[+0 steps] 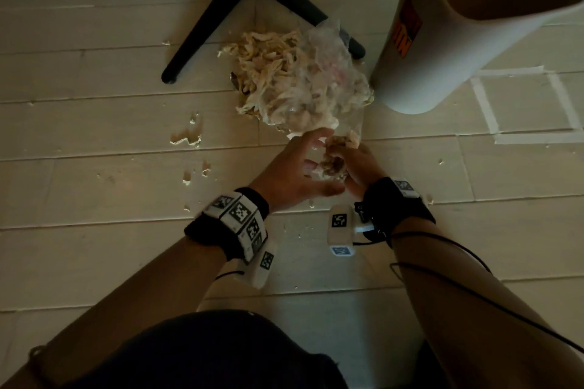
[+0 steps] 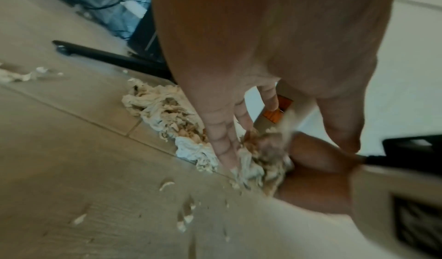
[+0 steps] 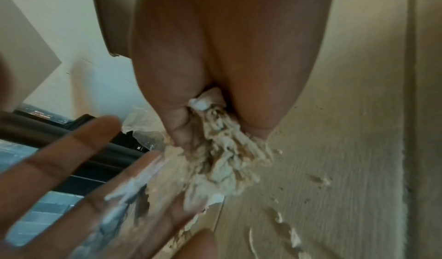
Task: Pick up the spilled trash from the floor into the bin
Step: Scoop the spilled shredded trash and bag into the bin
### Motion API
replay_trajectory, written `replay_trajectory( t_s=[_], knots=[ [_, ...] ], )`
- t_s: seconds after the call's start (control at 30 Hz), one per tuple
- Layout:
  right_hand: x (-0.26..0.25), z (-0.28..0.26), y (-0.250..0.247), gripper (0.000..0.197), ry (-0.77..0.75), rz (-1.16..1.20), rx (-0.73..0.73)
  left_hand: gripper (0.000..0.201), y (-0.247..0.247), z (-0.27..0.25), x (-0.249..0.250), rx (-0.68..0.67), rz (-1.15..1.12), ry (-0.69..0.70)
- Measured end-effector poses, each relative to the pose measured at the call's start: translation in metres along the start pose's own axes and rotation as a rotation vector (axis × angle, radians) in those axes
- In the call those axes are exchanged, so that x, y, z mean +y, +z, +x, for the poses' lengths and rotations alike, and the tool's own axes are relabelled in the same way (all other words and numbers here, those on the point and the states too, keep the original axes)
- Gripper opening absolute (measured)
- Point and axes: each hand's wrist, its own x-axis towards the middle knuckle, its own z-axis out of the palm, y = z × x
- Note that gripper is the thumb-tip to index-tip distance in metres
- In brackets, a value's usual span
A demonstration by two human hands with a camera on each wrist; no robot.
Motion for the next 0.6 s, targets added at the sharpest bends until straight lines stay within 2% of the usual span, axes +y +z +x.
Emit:
replay_trajectory(
  t_s=[0.1, 0.2, 0.27, 0.4, 0.53, 0.6],
  knots=[
    [-0.001, 0.003, 0.000, 0.023, -0.025, 0.054, 0.059, 0.064, 0.015, -0.009, -0.005, 0.081, 0.148, 0.055],
    [-0.003, 0.002, 0.003, 0.033, -0.003, 0.097, 0.063, 0.026, 0.019, -0.006, -0.015, 0.185, 0.170, 0.065],
    [-0.005, -0.001, 0.005, 0.039, 0.017, 0.060, 0.053, 0.014, 0.017, -0.001, -0.017, 0.245, 0.175, 0.085],
    [-0.004, -0.005, 0.006, 0.053, 0.067, 0.064, 0.008, 0.012, 0.008, 0.010, -0.013, 0.314, 0.153, 0.063],
    [-0.012, -0.017, 0.012, 0.042, 0.110, 0.026, -0.054, 0.025, 0.001, 0.020, -0.012, 0.306, 0.151, 0.083],
    [-0.014, -0.018, 0.012, 0.046, 0.124, -0.015, -0.064, 0.038, 0.000, 0.023, -0.011, 0.303, 0.161, 0.109]
  ],
)
